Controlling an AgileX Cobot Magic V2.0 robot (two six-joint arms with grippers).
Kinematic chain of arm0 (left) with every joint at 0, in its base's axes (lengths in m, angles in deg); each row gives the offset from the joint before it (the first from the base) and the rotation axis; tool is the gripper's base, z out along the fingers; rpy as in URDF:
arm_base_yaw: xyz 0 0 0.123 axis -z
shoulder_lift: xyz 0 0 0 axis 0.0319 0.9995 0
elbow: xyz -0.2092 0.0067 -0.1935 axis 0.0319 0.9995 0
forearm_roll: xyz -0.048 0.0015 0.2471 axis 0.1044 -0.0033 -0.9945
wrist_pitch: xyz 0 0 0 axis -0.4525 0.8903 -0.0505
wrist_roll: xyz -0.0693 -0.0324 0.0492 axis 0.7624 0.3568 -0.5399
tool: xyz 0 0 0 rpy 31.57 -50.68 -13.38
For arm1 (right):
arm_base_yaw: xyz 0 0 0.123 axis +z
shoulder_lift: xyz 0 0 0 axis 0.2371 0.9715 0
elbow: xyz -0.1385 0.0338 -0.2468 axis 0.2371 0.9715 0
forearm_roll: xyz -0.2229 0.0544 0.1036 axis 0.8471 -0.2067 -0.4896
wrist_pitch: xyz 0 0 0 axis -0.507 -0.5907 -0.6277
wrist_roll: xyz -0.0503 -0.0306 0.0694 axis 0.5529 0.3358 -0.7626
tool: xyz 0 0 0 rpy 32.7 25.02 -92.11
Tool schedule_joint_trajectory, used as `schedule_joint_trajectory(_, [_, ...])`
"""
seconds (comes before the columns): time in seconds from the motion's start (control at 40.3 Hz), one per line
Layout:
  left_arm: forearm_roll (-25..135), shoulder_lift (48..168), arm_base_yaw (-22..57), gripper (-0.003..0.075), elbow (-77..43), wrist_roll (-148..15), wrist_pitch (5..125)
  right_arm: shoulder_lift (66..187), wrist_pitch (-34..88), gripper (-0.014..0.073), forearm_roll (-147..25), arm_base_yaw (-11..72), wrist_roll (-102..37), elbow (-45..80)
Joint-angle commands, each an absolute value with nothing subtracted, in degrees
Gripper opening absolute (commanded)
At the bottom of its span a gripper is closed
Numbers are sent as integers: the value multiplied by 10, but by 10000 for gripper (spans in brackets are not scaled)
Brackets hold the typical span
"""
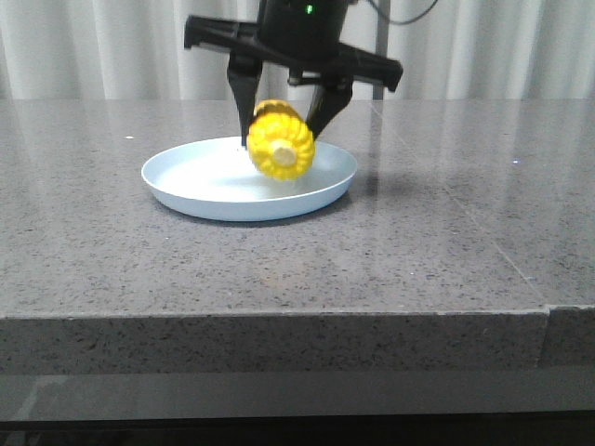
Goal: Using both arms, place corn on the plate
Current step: 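Lower the corn onto the plate, open the right gripper, withdraw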
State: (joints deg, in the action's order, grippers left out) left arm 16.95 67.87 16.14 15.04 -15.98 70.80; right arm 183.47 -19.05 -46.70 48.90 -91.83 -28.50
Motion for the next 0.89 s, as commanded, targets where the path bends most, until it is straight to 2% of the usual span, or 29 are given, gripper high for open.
schedule_joint_trajectory(0.0, [166, 683, 160, -20, 135, -155, 665, 1812, -182, 146, -471, 489, -922, -305])
schedule_joint_trajectory(0.099, [166, 683, 160, -20, 135, -155, 665, 1823, -195, 231, -475, 491, -922, -305])
schedule_joint_trajectory(0.273, [166, 683, 160, -20, 135, -155, 665, 1820, -187, 489, -475, 493, -922, -308])
schedule_joint_trajectory(0.397, [166, 683, 160, -20, 135, -155, 665, 1812, -197, 575, -465, 493, -904, -328])
schedule_joint_trajectory(0.671, [166, 683, 160, -20, 135, -155, 665, 1801, -268, 552, -457, 491, -838, -417])
schedule_joint_trajectory(0.745, [166, 683, 160, -20, 135, -155, 665, 1801, -295, 491, -457, 490, -817, -444])
schedule_joint_trajectory(0.869, [166, 683, 160, -20, 135, -155, 665, 1801, -344, 293, -465, 485, -788, -475])
